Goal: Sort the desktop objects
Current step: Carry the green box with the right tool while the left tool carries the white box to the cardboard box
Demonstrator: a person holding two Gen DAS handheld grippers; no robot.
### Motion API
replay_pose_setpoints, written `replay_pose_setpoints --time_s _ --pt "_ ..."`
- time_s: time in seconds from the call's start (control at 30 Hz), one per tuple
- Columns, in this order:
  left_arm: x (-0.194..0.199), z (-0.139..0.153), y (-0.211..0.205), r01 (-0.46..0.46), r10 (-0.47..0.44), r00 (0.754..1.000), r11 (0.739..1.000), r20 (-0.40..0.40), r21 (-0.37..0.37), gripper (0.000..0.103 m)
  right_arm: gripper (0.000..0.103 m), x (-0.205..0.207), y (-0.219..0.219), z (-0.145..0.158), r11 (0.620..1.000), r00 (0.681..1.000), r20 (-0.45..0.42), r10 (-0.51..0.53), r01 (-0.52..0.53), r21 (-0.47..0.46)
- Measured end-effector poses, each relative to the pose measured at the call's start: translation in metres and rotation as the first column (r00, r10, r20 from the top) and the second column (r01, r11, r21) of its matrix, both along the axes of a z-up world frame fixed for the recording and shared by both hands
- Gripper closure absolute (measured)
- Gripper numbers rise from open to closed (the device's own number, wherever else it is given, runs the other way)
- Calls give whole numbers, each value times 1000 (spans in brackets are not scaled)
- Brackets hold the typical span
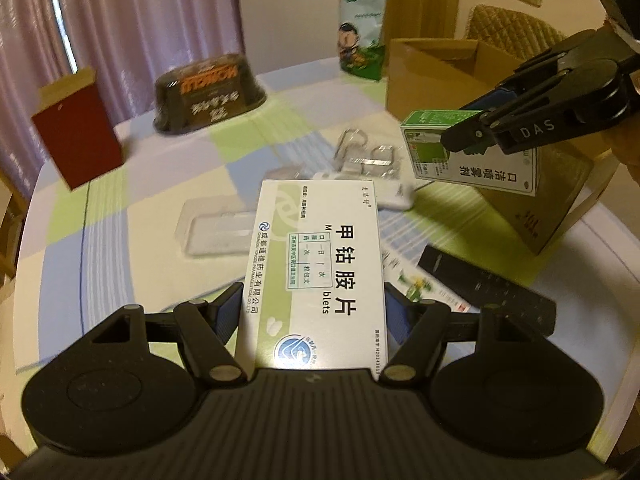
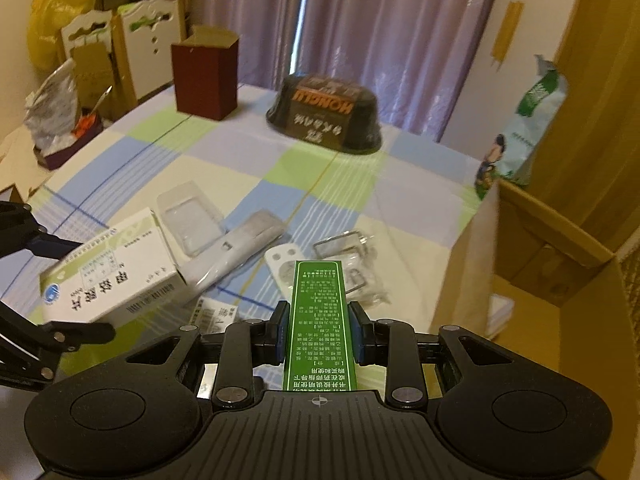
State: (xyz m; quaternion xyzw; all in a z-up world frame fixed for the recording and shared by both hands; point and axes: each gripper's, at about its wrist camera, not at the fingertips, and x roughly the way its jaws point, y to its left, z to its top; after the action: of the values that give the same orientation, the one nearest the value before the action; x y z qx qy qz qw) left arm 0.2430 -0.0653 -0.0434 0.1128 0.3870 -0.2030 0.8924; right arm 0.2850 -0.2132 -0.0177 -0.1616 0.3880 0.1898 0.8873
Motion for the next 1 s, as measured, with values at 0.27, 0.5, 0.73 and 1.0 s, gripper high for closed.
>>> replay_pose_setpoints --time_s 0.27,0.5,0.73,1.0 --pt "15 23 -36 92 -91 994 995 52 -23 36 74 -11 -33 38 995 992 90 -88 83 54" --pt "27 44 -78 185 -180 979 982 98 -45 36 74 -23 -78 73 979 966 166 -197 185 82" --pt "38 62 -118 271 -263 955 961 138 -48 36 74 -32 -126 76 954 940 164 -300 292 73" --pt "52 75 -172 365 -354 921 930 162 -44 36 74 -35 -170 54 927 921 108 -375 372 53"
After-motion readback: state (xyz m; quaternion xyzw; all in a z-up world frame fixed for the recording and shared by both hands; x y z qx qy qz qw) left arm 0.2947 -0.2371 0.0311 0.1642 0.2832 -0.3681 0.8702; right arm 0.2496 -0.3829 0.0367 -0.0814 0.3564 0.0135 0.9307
